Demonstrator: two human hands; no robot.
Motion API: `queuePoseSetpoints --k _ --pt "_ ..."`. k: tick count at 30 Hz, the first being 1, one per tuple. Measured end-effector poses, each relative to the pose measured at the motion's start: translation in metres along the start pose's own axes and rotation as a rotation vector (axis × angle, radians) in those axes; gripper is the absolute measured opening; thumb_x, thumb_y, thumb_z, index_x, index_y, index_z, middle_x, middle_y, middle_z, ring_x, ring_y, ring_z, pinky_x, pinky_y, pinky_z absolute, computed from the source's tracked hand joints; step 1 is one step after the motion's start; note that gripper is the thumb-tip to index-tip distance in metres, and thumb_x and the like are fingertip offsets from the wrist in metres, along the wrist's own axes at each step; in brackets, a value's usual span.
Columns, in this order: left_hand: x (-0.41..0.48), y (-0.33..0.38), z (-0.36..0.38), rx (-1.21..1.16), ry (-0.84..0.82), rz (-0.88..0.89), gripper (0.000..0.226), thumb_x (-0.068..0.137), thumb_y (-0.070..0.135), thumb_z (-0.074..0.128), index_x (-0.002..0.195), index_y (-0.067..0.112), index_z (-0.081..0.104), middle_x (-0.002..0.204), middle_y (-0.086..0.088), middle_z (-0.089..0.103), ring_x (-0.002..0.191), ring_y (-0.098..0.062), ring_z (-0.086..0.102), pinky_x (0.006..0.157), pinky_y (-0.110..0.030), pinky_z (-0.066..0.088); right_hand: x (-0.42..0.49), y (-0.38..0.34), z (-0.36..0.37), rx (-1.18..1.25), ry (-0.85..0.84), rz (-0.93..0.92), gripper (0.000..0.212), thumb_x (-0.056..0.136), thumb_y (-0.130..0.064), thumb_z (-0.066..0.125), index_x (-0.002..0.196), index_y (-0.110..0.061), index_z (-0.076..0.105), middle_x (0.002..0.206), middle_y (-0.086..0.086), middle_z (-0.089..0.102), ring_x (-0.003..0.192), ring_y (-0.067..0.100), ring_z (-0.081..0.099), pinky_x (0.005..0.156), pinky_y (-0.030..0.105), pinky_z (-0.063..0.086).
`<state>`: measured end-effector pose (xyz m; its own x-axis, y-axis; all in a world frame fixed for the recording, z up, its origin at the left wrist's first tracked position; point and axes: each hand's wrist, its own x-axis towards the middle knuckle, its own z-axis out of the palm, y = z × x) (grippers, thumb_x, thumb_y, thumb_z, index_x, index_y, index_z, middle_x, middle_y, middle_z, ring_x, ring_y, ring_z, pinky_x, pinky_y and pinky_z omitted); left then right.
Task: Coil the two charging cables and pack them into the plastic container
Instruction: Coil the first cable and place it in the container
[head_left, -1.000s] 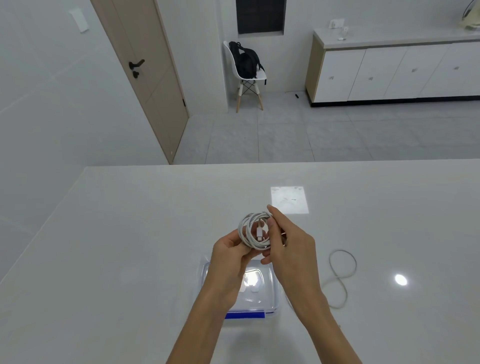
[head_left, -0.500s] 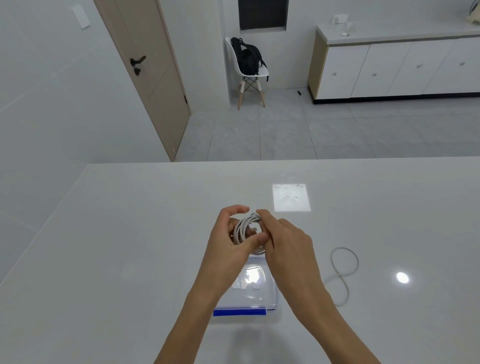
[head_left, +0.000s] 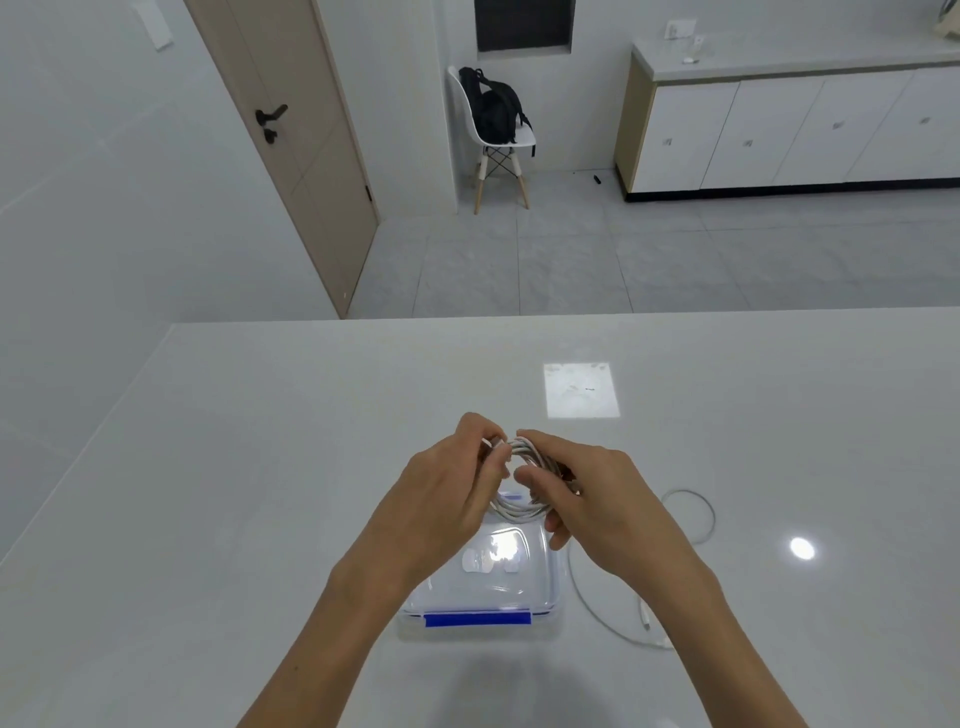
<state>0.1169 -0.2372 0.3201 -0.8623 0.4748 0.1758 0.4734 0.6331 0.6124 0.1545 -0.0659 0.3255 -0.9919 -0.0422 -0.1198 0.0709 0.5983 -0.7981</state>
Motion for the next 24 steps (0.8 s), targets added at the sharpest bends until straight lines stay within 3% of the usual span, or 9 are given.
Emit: queuePoseSetpoints --k 4,8,11,13,15,17,19,21,24 --pt "-0.003 -0.001 0.007 -0.039 0.112 0.034 0.01 0.101 0.041 0.031 0.101 0.033 0.037 0.08 -0.002 0.065 0.064 -0.019 0.063 0.058 -0.029 0.052 -0.001 -0.004 0.003 0.121 0.086 -0.039 0.022 0.1 -0.025 0.051 0.116 -0.029 0.066 0.073 0.001 0.066 0.052 0.01 0.065 0.057 0.023 0.059" --pt "-0.002 0.016 0.01 -0.361 0.316 -0.179 0.007 0.102 0.021 0.043 0.097 0.018 0.047 0.081 0.009 0.064 0.076 -0.002 0.066 0.065 -0.012 0.049 0.004 -0.006 0.01 0.164 0.131 -0.077 0.033 0.101 -0.025 0.05 0.13 -0.037 0.057 0.07 -0.009 0.062 0.055 0.011 0.065 0.058 0.025 0.06" --pt "0.0 0.013 0.01 -0.606 0.336 -0.388 0.011 0.102 0.02 0.043 0.096 0.018 0.052 0.092 0.002 0.071 0.087 -0.013 0.07 0.079 -0.027 0.057 0.007 -0.002 0.013 0.18 0.103 -0.152 0.045 0.101 -0.024 0.048 0.14 -0.046 0.045 0.073 -0.01 0.061 0.058 0.013 0.066 0.059 0.023 0.06" --pt "0.001 0.012 0.008 -0.772 0.33 -0.519 0.014 0.102 0.021 0.043 0.095 0.017 0.054 0.094 -0.008 0.072 0.088 -0.024 0.072 0.081 -0.038 0.06 0.006 0.002 0.013 0.196 0.129 -0.18 0.046 0.102 -0.016 0.047 0.138 -0.045 0.049 0.08 -0.005 0.063 0.057 0.015 0.064 0.057 0.022 0.059" --pt "0.003 0.018 0.01 -0.931 0.366 -0.591 0.016 0.103 0.018 0.041 0.093 0.015 0.054 0.089 -0.007 0.072 0.08 -0.02 0.072 0.075 -0.031 0.06 0.005 0.004 0.017 0.184 0.167 -0.191 0.047 0.102 -0.008 0.045 0.133 -0.042 0.055 0.086 -0.001 0.064 0.057 0.015 0.064 0.057 0.024 0.059" --pt "0.006 0.026 0.017 -0.841 0.467 -0.561 0.017 0.104 0.016 0.039 0.093 0.014 0.051 0.085 -0.001 0.067 0.076 -0.008 0.069 0.069 -0.021 0.055 0.006 0.001 0.023 0.067 0.184 -0.198 0.042 0.103 -0.011 0.043 0.134 -0.037 0.054 0.091 -0.007 0.066 0.062 0.012 0.063 0.065 0.027 0.06" --pt "0.008 0.03 0.029 -0.631 0.558 -0.49 0.016 0.105 0.016 0.036 0.095 0.015 0.048 0.087 0.006 0.06 0.076 -0.001 0.062 0.068 -0.014 0.051 0.006 -0.005 0.028 -0.133 0.14 -0.169 0.034 0.105 -0.027 0.039 0.137 -0.036 0.043 0.092 -0.013 0.064 0.071 0.009 0.062 0.074 0.027 0.057" --pt "0.008 0.028 0.04 -0.491 0.608 -0.406 0.016 0.104 0.013 0.036 0.091 0.018 0.045 0.093 0.003 0.051 0.08 -0.009 0.056 0.067 -0.016 0.05 0.006 -0.008 0.03 -0.252 0.084 -0.101 0.036 0.104 -0.038 0.037 0.139 -0.033 0.032 0.086 -0.011 0.058 0.068 0.01 0.056 0.066 0.019 0.049" --pt "0.007 0.019 0.046 -0.387 0.62 -0.289 0.01 0.095 0.013 0.036 0.088 0.017 0.041 0.093 -0.003 0.043 0.074 -0.018 0.049 0.062 -0.023 0.047 0.006 -0.009 0.032 -0.236 0.021 -0.034 0.039 0.101 -0.039 0.042 0.137 -0.026 0.032 0.074 -0.01 0.046 0.06 0.009 0.047 0.055 0.014 0.036"
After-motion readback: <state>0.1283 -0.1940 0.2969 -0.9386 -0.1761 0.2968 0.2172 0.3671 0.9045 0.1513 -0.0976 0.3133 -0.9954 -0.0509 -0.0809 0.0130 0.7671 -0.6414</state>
